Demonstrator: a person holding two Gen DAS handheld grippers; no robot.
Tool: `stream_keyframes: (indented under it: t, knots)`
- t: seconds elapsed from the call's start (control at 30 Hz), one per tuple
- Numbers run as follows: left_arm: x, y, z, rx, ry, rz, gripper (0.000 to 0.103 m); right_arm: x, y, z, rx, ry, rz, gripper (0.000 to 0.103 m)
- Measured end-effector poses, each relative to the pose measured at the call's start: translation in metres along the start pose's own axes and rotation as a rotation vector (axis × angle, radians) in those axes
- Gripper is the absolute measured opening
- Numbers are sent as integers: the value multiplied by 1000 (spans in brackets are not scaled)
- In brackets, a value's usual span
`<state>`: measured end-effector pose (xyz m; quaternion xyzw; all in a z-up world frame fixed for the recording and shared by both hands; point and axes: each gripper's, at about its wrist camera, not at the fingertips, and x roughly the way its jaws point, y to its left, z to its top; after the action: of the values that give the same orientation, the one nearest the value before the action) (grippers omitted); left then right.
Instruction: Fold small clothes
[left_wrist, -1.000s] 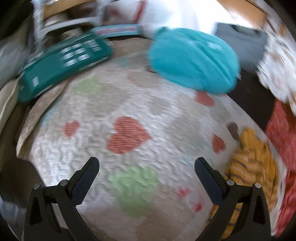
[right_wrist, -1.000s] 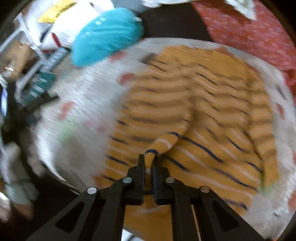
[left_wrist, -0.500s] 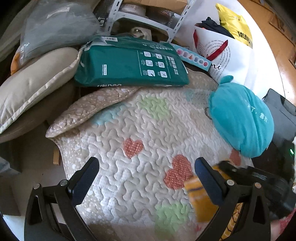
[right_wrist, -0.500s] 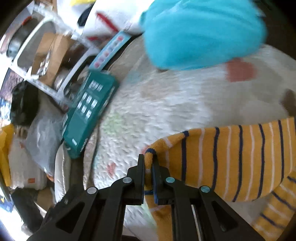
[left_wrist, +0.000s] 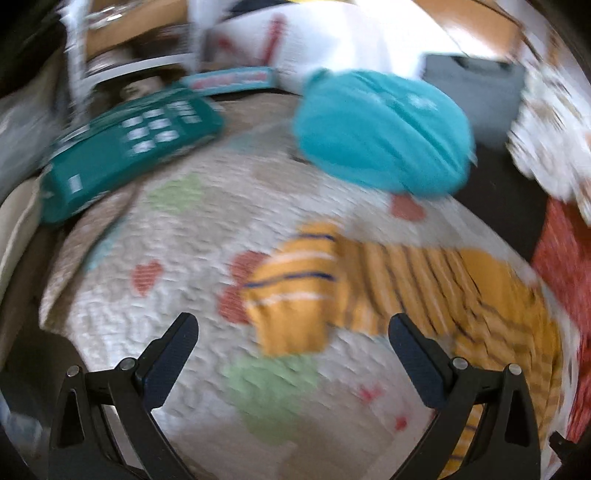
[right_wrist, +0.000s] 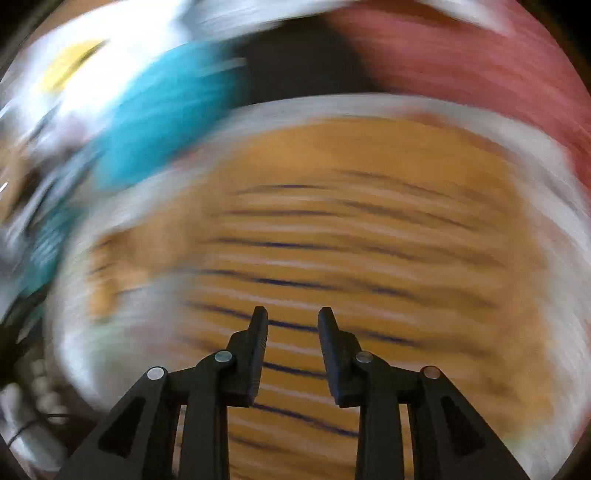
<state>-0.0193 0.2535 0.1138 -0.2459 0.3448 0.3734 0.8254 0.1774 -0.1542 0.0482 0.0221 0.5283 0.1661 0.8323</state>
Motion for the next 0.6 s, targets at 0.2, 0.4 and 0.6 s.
stream_keyframes:
  t: [0.2,0.4,0.6]
  knots:
    - [-2,-51,-27,110,42,-87,103,-15,-150,-54,261,38,-114,34]
    - [-15,-84,-61,186,53,-96,103,16,-151,-70,314,17,-94,40]
    - [-19,-98,-72,250,33,-36,103,-7,-159,-52,270,-31,-88,3]
